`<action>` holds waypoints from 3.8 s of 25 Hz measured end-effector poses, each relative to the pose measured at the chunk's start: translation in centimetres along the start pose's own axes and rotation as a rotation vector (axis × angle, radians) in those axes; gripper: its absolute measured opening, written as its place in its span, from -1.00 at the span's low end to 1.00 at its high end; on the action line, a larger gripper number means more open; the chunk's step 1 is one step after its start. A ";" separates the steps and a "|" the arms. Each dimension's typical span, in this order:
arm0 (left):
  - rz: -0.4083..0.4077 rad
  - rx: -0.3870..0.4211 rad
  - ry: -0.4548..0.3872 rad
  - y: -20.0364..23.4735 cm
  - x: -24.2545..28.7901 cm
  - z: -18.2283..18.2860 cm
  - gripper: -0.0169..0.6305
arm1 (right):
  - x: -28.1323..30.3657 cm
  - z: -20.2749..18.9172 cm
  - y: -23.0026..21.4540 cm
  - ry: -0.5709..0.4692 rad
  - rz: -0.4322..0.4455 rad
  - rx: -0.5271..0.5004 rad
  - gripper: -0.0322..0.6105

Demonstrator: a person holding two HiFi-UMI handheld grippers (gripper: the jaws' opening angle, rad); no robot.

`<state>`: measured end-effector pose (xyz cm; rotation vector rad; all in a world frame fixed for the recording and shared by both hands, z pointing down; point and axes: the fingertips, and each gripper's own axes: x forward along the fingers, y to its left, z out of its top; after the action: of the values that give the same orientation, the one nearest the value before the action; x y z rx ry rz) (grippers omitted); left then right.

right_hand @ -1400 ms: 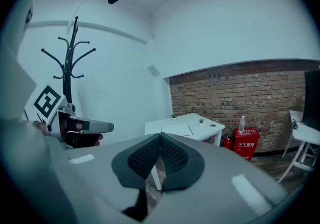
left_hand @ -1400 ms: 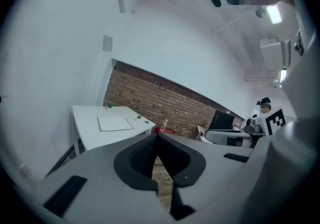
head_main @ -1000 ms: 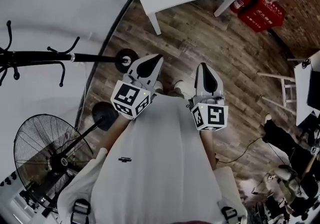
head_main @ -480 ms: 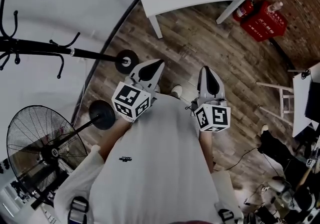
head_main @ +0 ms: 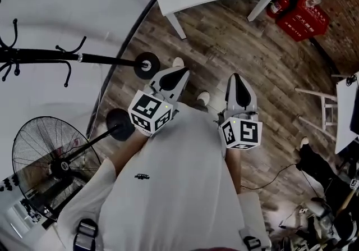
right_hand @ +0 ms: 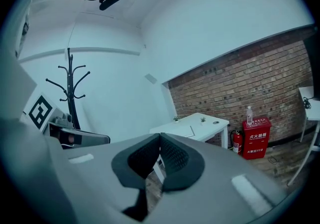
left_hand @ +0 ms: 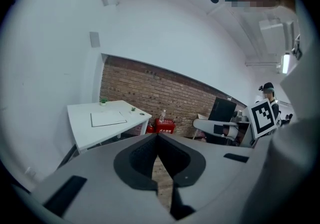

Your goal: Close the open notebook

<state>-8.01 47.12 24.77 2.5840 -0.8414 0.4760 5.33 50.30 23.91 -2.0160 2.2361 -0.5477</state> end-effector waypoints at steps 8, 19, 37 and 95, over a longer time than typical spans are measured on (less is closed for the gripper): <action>-0.015 -0.001 -0.016 3.5 2.9 2.0 -0.92 | 4.4 -0.3 -1.2 0.024 -0.031 0.010 -0.86; -0.044 -0.036 -0.027 15.4 8.3 8.3 -0.92 | 17.2 2.3 -0.3 0.058 -0.071 0.020 -0.86; -0.072 -0.070 -0.063 31.8 12.2 15.5 -0.92 | 35.0 5.9 1.4 0.055 -0.165 -0.030 -0.54; -0.011 -0.129 0.172 34.4 37.0 14.6 -0.92 | 50.9 -0.6 -19.9 0.328 -0.149 0.180 -0.20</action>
<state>1.96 -3.26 36.36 2.3892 -0.7725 0.6104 17.35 -0.66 39.71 -2.1380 2.1105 -1.1261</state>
